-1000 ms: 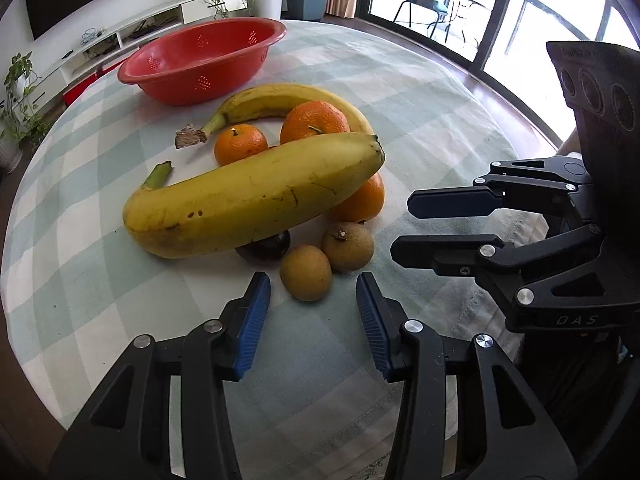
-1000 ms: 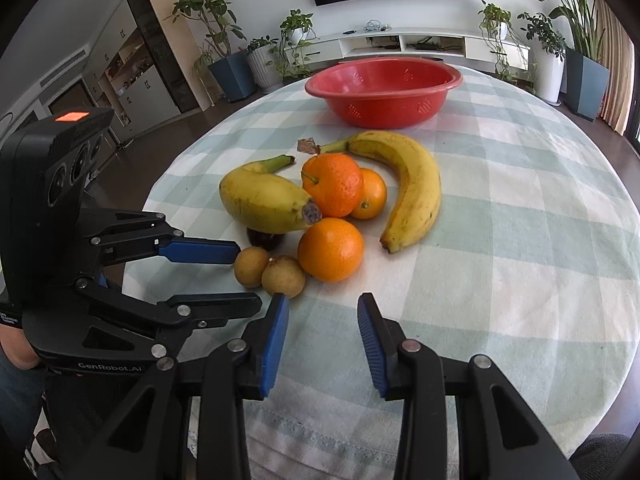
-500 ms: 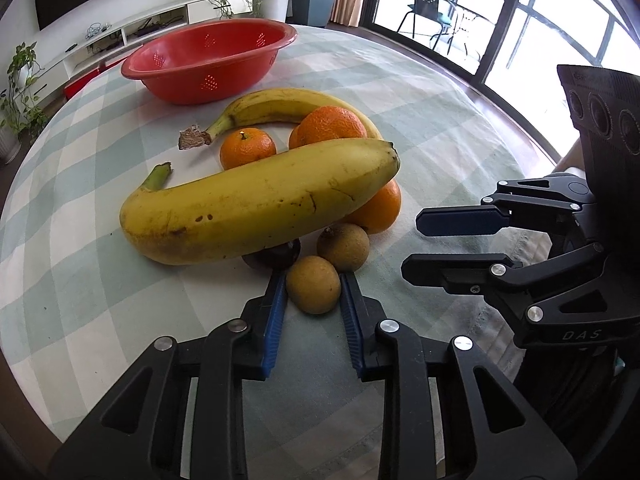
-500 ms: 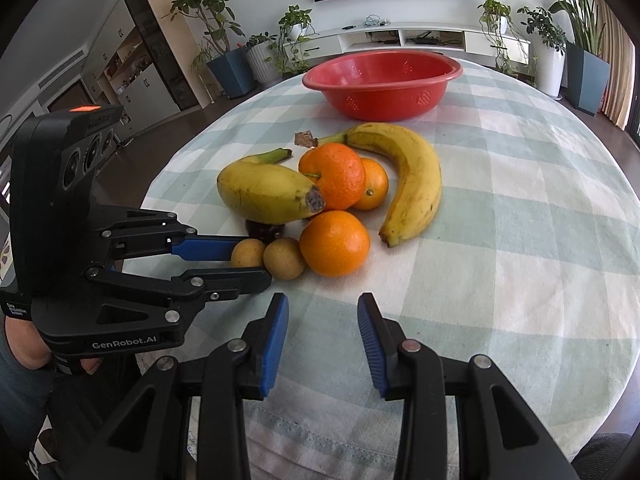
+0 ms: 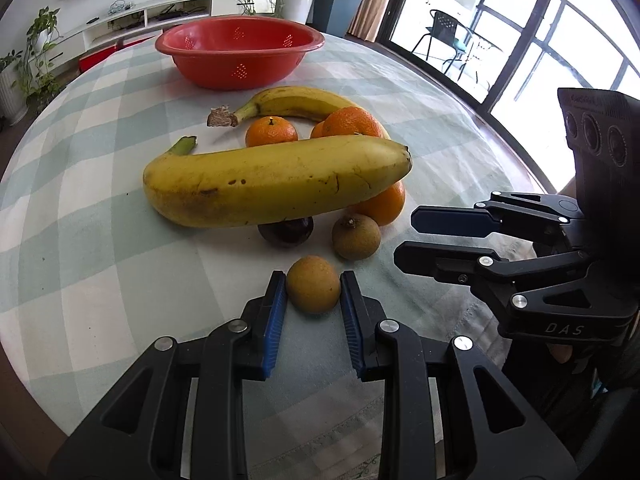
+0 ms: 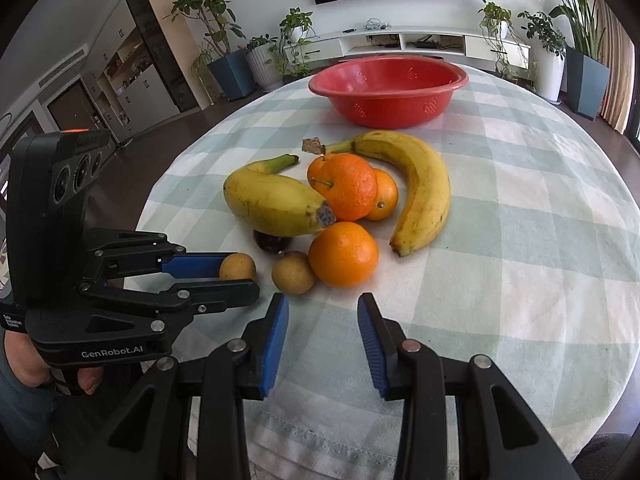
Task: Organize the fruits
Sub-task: 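Grasp a small brown round fruit with the left tool while right tool approaches an orange, then grasp the large orange with the right tool while left tool holds the brown fruit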
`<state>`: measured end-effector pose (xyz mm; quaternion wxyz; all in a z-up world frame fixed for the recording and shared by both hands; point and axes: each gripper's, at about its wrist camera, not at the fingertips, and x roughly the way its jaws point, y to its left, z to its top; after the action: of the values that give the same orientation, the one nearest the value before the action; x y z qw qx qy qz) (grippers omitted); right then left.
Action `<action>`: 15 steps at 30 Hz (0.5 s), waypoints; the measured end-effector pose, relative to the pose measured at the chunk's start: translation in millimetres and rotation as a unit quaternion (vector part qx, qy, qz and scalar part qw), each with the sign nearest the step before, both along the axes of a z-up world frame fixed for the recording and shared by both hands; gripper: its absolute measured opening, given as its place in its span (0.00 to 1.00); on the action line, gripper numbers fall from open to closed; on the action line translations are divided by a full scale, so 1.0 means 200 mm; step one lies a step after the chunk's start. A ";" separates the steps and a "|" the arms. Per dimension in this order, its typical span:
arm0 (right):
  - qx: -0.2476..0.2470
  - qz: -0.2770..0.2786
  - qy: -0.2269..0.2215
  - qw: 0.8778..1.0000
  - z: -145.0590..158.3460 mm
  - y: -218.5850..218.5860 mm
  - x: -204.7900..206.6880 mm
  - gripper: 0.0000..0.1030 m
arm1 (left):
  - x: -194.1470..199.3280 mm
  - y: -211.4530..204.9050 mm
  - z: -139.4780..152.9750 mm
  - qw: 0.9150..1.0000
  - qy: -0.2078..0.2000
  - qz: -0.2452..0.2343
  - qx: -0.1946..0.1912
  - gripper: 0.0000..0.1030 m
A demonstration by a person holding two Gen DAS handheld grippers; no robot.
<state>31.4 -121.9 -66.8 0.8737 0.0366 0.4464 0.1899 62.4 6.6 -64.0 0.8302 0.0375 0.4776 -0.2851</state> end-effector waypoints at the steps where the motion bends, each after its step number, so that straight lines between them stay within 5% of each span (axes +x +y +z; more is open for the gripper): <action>1: 0.002 -0.004 -0.002 1.000 0.00 0.00 0.00 0.39 | 0.00 0.01 0.00 1.000 -0.001 0.003 -0.004 0.25; 9: 0.017 -0.049 0.007 0.999 0.02 -0.03 0.11 0.41 | -0.02 0.06 0.02 0.999 -0.006 0.024 -0.029 0.25; 15: 0.018 -0.053 0.012 0.998 0.01 -0.01 0.16 0.51 | -0.02 0.07 0.01 0.999 -0.008 0.026 -0.031 0.25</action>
<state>63.1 -124.0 -63.9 0.8763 0.0780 0.4508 0.1513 58.9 19.8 -62.3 0.8417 0.0018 0.4631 -0.2776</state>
